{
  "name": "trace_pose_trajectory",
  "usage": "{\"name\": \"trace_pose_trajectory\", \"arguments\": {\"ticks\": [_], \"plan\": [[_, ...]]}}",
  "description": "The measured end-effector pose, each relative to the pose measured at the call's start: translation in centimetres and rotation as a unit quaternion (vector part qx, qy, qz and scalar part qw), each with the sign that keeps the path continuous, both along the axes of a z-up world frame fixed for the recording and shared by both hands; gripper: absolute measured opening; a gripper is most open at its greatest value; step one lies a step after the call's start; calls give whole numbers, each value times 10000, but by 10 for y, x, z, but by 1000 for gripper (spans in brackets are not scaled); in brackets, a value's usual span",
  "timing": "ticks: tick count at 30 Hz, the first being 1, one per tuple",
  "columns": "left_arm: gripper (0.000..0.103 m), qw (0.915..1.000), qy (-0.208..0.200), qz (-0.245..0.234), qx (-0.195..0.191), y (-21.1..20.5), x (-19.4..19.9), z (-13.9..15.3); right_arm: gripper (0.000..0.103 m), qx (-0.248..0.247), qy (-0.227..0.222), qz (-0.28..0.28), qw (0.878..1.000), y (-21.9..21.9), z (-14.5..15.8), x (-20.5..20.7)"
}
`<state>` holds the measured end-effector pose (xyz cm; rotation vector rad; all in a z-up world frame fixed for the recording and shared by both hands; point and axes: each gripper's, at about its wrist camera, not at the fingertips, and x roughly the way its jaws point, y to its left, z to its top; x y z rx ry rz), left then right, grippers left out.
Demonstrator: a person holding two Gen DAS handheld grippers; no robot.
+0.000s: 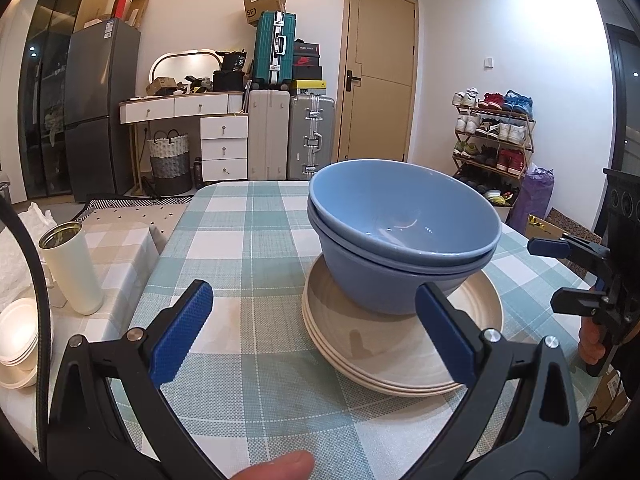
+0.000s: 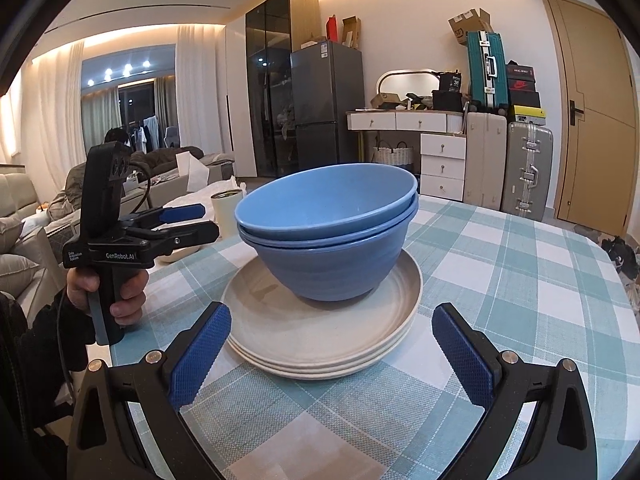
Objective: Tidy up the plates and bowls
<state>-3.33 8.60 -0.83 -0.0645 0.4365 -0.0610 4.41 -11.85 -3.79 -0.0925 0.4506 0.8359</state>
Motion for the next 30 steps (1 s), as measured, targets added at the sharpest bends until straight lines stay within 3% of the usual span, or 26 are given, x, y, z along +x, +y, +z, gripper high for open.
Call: {"name": "trace_pose_trajectory", "arguments": {"ticks": [30], "plan": [[101, 10000, -5, 6, -5, 1, 0, -1, 102, 34, 3, -18, 10000, -2, -1, 1]]}}
